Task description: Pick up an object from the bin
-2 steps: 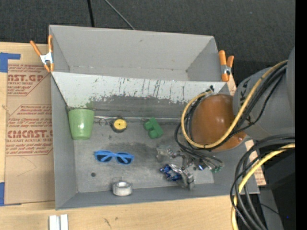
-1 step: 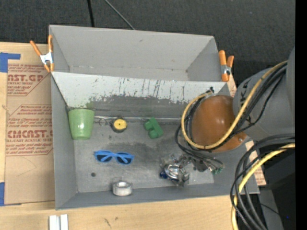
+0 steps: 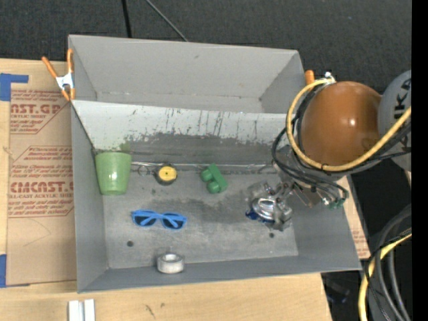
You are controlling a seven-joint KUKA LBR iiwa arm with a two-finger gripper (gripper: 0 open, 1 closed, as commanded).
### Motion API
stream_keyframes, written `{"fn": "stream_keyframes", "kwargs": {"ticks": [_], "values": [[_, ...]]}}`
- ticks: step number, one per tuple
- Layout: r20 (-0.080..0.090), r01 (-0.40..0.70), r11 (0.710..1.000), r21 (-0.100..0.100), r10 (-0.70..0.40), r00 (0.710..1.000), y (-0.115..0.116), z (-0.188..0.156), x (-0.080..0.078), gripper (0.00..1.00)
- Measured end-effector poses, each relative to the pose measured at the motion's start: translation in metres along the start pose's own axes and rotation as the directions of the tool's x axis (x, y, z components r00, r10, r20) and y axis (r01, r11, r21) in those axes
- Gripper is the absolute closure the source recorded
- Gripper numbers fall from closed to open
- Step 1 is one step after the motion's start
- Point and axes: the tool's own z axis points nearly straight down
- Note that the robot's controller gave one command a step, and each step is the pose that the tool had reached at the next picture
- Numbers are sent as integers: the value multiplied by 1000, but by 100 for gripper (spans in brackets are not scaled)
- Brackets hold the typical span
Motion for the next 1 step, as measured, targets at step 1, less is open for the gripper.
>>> {"fn": "stream_keyframes", "kwargs": {"ticks": [1], "values": [[-1, 490, 872, -3, -490, 872, -22, -92, 5, 100]]}}
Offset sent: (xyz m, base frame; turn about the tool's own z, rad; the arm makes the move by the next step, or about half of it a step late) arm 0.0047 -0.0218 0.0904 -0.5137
